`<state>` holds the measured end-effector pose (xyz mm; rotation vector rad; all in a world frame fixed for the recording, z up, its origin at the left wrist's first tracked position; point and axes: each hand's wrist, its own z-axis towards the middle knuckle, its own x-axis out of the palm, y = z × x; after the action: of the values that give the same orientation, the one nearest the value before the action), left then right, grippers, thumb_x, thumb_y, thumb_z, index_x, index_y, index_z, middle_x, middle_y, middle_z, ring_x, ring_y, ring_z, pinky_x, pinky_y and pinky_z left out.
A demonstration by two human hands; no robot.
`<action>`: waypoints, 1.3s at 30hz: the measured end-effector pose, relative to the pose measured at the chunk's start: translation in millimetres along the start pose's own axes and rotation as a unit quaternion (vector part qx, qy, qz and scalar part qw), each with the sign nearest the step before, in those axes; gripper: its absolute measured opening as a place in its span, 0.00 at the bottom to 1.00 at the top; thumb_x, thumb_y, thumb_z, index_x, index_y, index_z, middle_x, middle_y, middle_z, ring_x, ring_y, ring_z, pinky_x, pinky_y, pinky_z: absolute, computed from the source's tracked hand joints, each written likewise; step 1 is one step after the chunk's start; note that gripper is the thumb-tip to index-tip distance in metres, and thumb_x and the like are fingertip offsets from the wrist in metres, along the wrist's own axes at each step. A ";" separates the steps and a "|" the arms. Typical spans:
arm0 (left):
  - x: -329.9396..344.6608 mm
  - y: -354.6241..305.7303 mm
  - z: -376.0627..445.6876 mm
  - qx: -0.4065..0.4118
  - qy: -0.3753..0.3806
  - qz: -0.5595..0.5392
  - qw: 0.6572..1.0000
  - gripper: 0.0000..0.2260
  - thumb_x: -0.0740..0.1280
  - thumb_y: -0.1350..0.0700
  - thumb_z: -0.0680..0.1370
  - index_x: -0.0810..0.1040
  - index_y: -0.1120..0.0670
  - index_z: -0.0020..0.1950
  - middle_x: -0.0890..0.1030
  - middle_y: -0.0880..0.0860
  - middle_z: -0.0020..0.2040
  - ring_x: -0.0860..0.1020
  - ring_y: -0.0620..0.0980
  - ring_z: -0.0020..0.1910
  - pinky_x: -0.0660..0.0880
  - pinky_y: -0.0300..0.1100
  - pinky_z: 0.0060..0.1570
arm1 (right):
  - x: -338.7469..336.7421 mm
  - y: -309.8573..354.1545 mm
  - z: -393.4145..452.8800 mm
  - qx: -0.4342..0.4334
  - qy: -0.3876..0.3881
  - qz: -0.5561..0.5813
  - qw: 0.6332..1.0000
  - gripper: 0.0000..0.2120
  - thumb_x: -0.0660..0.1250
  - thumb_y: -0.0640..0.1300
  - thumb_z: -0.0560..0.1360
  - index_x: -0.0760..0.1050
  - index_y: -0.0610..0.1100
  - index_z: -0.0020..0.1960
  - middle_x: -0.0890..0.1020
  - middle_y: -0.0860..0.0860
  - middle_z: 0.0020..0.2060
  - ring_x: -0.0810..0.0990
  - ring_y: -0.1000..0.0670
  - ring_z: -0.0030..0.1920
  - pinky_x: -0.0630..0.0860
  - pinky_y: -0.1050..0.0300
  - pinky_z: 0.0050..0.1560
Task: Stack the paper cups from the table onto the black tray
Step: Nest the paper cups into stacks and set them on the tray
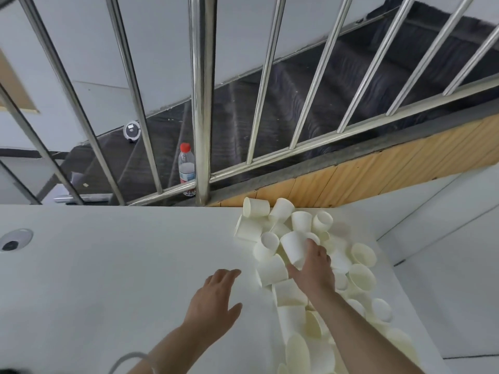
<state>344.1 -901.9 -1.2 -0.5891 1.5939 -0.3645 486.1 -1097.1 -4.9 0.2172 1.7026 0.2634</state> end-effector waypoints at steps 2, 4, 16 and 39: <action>1.9 3.1 4.0 -0.011 0.002 -0.005 1.000 0.28 0.63 0.48 0.77 0.57 0.44 0.74 0.64 0.42 0.69 0.67 0.43 0.66 0.72 0.37 0.56 | 5.7 0.6 12.0 0.002 -0.004 0.003 1.000 0.38 0.71 0.58 0.71 0.57 0.46 0.73 0.68 0.46 0.67 0.69 0.43 0.65 0.74 0.49 0.55; 2.5 4.8 9.3 -0.012 0.000 -0.007 1.000 0.28 0.63 0.48 0.77 0.57 0.44 0.74 0.64 0.42 0.69 0.67 0.43 0.66 0.72 0.38 0.56 | 8.8 1.0 20.2 0.008 -0.001 0.014 1.000 0.36 0.71 0.56 0.72 0.59 0.46 0.72 0.69 0.46 0.66 0.71 0.43 0.63 0.74 0.48 0.54; 15.3 2.7 23.4 -0.027 -0.017 -0.074 0.997 0.29 0.66 0.46 0.76 0.58 0.45 0.74 0.66 0.43 0.69 0.68 0.43 0.67 0.71 0.37 0.60 | 1.6 -5.2 9.0 0.012 -0.008 0.276 0.961 0.28 0.71 0.50 0.72 0.68 0.50 0.70 0.75 0.53 0.61 0.74 0.50 0.59 0.75 0.50 0.57; -5.2 11.6 28.3 -0.070 -0.083 -0.233 0.966 0.30 0.74 0.52 0.70 0.67 0.42 0.69 0.70 0.43 0.61 0.71 0.45 0.59 0.72 0.39 0.57 | 10.3 17.4 -8.0 0.052 0.112 0.345 0.930 0.10 0.69 0.49 0.76 0.80 0.44 0.53 0.83 0.50 0.49 0.79 0.51 0.43 0.73 0.59 0.42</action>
<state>370.4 -886.4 -6.6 -1.0821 1.3163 -0.5392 476.5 -1077.9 -8.4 0.9001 1.8158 0.7401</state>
